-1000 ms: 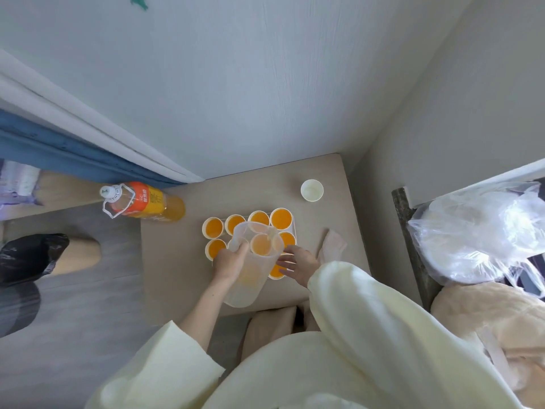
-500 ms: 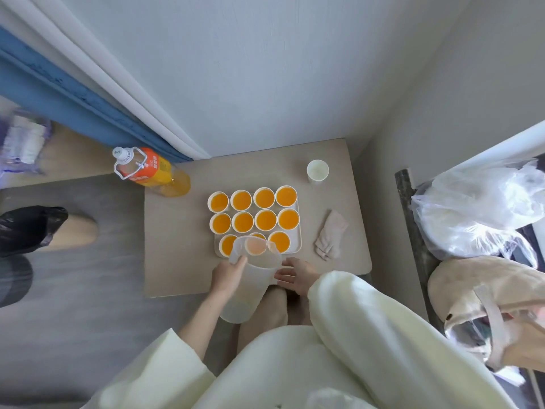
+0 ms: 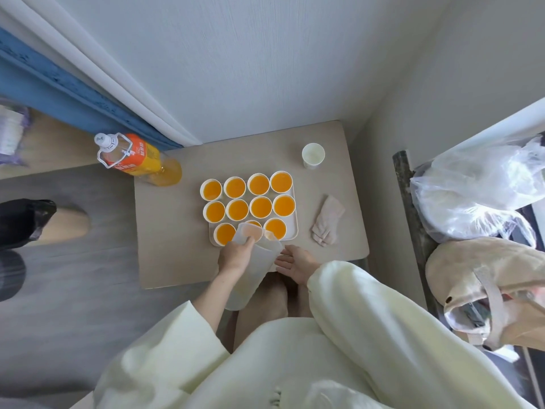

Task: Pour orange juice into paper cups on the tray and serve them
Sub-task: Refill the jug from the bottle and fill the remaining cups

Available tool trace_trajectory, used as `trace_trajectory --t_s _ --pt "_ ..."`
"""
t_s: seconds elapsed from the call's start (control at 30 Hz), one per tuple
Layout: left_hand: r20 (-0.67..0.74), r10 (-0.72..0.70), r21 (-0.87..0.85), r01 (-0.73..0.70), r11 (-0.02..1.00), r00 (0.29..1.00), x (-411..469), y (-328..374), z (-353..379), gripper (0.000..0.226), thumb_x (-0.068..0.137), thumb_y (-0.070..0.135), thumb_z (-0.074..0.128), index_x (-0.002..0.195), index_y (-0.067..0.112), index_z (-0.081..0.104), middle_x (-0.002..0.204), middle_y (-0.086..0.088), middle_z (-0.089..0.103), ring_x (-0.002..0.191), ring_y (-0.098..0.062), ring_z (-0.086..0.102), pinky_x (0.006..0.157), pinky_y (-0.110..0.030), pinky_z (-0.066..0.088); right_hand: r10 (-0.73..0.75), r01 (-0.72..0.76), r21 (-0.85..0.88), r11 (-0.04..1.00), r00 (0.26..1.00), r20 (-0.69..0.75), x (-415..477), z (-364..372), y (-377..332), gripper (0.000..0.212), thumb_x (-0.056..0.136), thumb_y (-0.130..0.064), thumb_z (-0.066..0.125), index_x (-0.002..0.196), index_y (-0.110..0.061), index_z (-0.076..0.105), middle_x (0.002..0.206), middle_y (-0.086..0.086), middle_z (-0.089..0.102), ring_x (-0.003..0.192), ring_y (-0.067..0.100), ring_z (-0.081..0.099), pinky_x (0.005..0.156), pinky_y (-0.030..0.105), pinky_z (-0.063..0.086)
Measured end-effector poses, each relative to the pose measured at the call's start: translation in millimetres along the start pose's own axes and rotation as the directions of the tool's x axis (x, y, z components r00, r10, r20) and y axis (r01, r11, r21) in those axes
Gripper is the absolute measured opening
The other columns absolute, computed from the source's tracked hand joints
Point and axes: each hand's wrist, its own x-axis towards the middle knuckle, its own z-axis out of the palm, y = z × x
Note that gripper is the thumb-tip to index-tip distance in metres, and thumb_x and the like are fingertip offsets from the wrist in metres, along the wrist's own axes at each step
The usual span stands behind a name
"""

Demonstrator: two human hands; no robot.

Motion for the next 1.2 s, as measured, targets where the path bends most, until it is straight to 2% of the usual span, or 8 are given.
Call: trace_trajectory --t_s 0.13,0.3,0.57,0.83,1.03,1.2 --pt "-0.01 -0.005 0.063 0.005 0.998 1.0 4.9 10.6 2.4 0.046 0.097 0.047 0.044 0.067 0.012 0.046 0.067 -0.004 0.048 0.062 -0.015 0.048 0.049 -0.025 0.032 -0.004 0.004 0.011 1.0 1.0 0.005 0.5 -0.5 -4.2 0.044 0.102 -0.022 0.043 0.139 0.001 0.04 0.138 0.021 0.049 0.127 0.033 0.05 0.104 0.042 0.044" --pt "-0.016 0.007 0.112 -0.005 0.994 1.0 9.2 16.3 3.7 0.046 0.097 0.048 0.042 0.076 0.009 0.053 0.075 -0.007 0.054 0.075 -0.021 0.055 0.057 -0.027 0.037 -0.005 0.004 0.025 1.0 1.0 0.016 1.2 -1.2 -7.2 0.047 0.103 -0.023 0.043 0.142 0.002 0.037 0.141 0.022 0.047 0.129 0.034 0.047 0.106 0.042 0.042" --pt "-0.036 0.022 0.17 -0.016 0.985 0.999 12.7 22.2 6.1 0.049 0.097 0.051 0.04 0.087 0.006 0.058 0.085 -0.008 0.058 0.079 -0.021 0.057 0.063 -0.029 0.041 -0.005 0.004 0.039 0.999 1.0 0.027 0.4 -2.0 -9.5 0.049 0.102 -0.023 0.044 0.142 0.003 0.036 0.141 0.023 0.046 0.13 0.034 0.047 0.107 0.043 0.041" --pt "-0.06 0.062 0.193 -0.049 0.98 0.996 10.5 25.3 5.9 0.05 0.097 0.053 0.04 0.073 0.01 0.049 0.077 -0.007 0.054 0.071 -0.019 0.053 0.049 -0.025 0.032 0.002 -0.004 0.05 0.999 0.999 0.042 -1.8 -1.1 -9.8 0.05 0.102 -0.023 0.044 0.143 0.004 0.034 0.143 0.023 0.044 0.131 0.034 0.046 0.107 0.043 0.041" --pt "-0.057 0.09 0.206 -0.077 0.976 0.994 13.0 26.7 6.6 0.057 0.096 0.055 0.041 0.087 0.003 0.063 0.088 -0.015 0.064 0.083 -0.028 0.063 0.051 -0.026 0.035 0.003 -0.007 0.086 0.996 0.999 0.049 -3.9 0.7 -8.7 0.052 0.101 -0.023 0.046 0.144 0.003 0.033 0.144 0.023 0.042 0.132 0.035 0.044 0.108 0.043 0.041" --pt "-0.061 0.107 0.228 -0.09 0.969 0.992 15.3 28.9 6.3 0.053 0.096 0.056 0.041 0.071 0.011 0.051 0.082 -0.013 0.062 0.072 -0.022 0.057 0.05 -0.025 0.033 0.0 -0.005 0.092 0.996 0.998 0.057 -4.6 0.9 -8.3 0.051 0.101 -0.023 0.046 0.144 0.003 0.033 0.144 0.023 0.043 0.131 0.035 0.045 0.107 0.043 0.041"
